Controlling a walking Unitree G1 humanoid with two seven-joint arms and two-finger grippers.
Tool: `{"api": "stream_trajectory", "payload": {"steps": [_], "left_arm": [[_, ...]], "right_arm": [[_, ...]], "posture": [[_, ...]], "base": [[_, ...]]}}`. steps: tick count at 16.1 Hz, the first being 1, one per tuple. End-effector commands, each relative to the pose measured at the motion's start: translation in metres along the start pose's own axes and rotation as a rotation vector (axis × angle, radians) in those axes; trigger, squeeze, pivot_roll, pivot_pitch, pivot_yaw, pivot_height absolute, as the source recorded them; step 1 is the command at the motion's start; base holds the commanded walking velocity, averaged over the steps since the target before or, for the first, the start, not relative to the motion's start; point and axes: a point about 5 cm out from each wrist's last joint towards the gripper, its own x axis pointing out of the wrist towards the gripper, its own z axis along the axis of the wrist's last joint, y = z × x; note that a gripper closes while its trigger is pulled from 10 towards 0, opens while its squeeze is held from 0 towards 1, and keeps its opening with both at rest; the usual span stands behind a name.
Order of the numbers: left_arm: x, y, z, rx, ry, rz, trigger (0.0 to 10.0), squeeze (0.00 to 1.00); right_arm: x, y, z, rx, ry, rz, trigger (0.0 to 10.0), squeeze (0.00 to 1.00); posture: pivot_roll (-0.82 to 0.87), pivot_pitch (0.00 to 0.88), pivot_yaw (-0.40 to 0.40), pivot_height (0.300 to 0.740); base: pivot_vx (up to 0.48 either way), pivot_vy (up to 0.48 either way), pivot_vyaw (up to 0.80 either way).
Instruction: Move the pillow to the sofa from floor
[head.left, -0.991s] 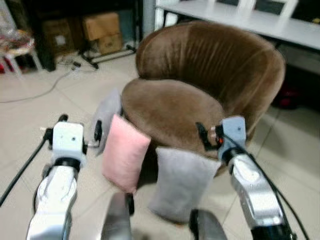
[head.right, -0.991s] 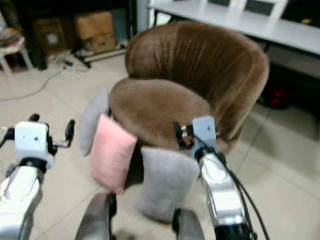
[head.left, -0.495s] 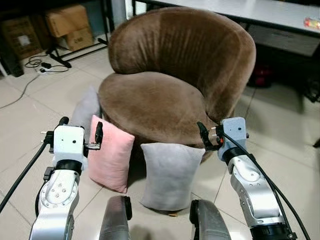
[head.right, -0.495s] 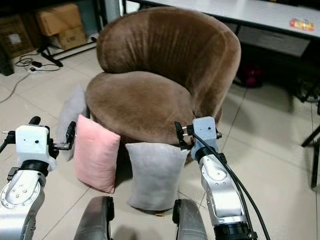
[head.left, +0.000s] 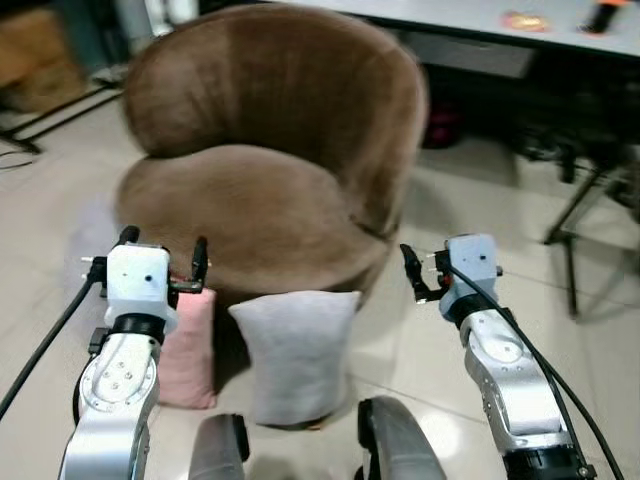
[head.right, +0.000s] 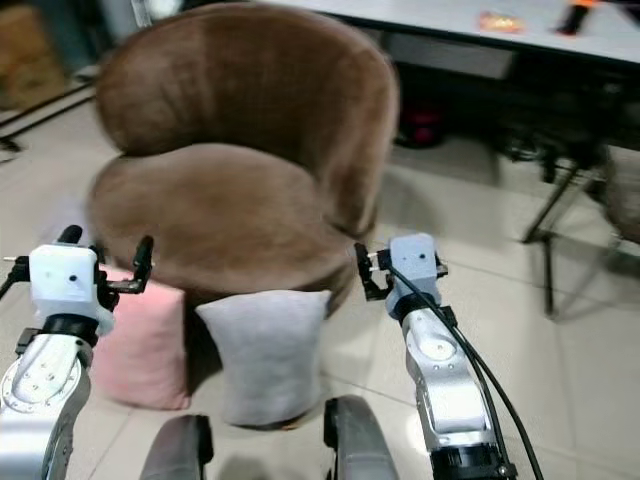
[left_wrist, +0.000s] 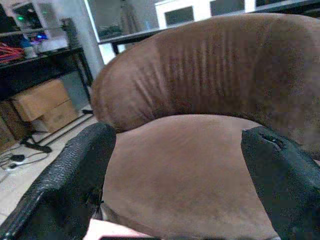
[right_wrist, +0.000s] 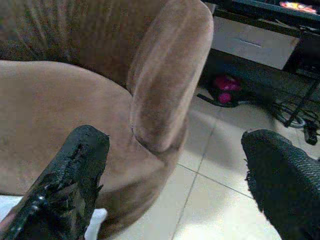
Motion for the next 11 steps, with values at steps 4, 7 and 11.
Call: {"api": "stream_trajectory", "payload": {"steps": [4, 7, 11], "left_arm": [[-0.0018, 0.0011, -0.0042, -0.006, 0.016, -0.003, 10.0, 0.0], [-0.0013, 0.0008, -0.0041, -0.008, 0.014, -0.007, 10.0, 0.01], [-0.001, 0.0015, -0.0043, -0.008, 0.017, -0.012, 10.0, 0.04]], "right_arm": [[0.0017, 0.0039, -0.0004, -0.048, 0.007, 0.038, 10.0, 0.0], [0.0021, 0.005, -0.0006, -0.062, 0.011, 0.047, 10.0, 0.0], [0.0025, 0.0, -0.0023, -0.032, 0.014, -0.002, 10.0, 0.0]], "posture": [[-0.05, 0.0, -0.022, 0.606], [-0.04, 0.0, -0.022, 0.606], [-0.04, 0.0, -0.02, 0.606]], "base": [[0.254, 0.0, 0.0], [0.274, 0.0, 0.8], [0.323, 0.0, 0.0]]}}
